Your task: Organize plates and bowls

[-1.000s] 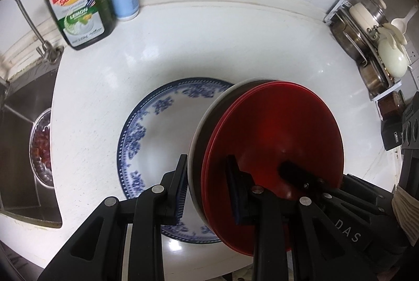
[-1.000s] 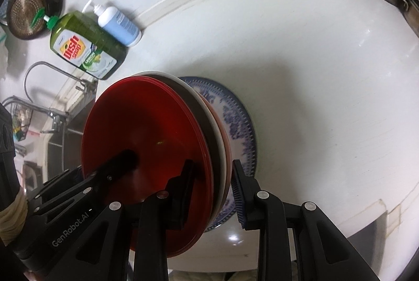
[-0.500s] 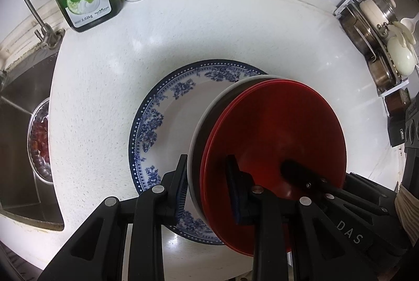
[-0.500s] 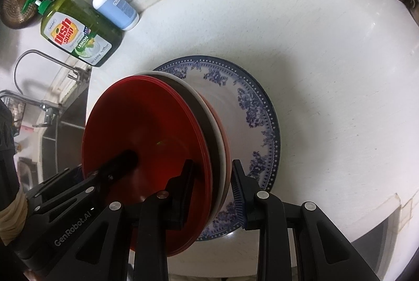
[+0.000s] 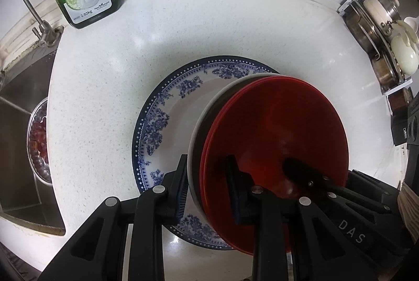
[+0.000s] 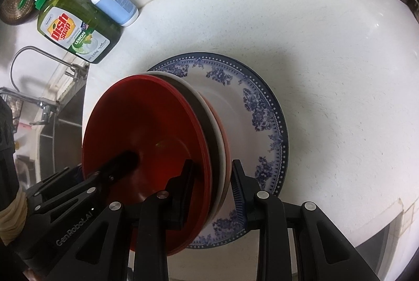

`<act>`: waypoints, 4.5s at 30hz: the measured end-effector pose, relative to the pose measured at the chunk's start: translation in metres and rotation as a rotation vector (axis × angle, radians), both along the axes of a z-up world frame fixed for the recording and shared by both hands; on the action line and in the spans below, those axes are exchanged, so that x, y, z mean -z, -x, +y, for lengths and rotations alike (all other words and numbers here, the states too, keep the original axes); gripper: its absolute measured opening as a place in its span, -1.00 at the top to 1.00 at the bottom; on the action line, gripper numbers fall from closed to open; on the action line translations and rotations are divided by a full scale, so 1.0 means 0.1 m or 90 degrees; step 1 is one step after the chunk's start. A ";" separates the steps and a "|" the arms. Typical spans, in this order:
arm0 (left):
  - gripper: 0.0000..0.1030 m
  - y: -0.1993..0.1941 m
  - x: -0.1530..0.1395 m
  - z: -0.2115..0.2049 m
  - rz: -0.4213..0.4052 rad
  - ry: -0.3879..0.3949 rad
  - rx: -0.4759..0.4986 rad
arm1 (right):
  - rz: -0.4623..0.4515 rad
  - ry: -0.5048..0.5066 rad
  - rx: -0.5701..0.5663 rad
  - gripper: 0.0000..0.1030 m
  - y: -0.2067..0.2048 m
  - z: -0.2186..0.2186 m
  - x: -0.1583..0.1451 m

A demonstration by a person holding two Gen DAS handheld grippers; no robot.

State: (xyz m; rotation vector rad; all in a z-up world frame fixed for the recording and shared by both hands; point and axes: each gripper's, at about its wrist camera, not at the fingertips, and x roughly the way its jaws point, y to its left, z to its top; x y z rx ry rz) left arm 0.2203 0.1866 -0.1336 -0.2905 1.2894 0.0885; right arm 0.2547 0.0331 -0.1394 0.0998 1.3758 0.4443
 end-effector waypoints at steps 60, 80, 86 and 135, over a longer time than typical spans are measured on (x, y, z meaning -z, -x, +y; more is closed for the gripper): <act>-1.00 2.79 -1.28 -1.03 -0.491 -0.235 0.059 | -0.524 0.049 0.189 -0.82 2.86 -1.48 -1.27; -1.00 3.19 -1.40 -0.98 -0.525 -0.227 0.117 | -0.562 0.090 0.261 -0.82 3.42 -1.33 -1.45; -1.00 3.24 -1.43 -1.02 -0.530 -0.223 0.125 | -0.565 0.096 0.270 -0.82 3.49 -1.33 -1.47; -1.00 3.35 -1.46 -1.06 -0.540 -0.221 0.144 | -0.575 0.105 0.285 -0.82 3.65 -1.34 -1.51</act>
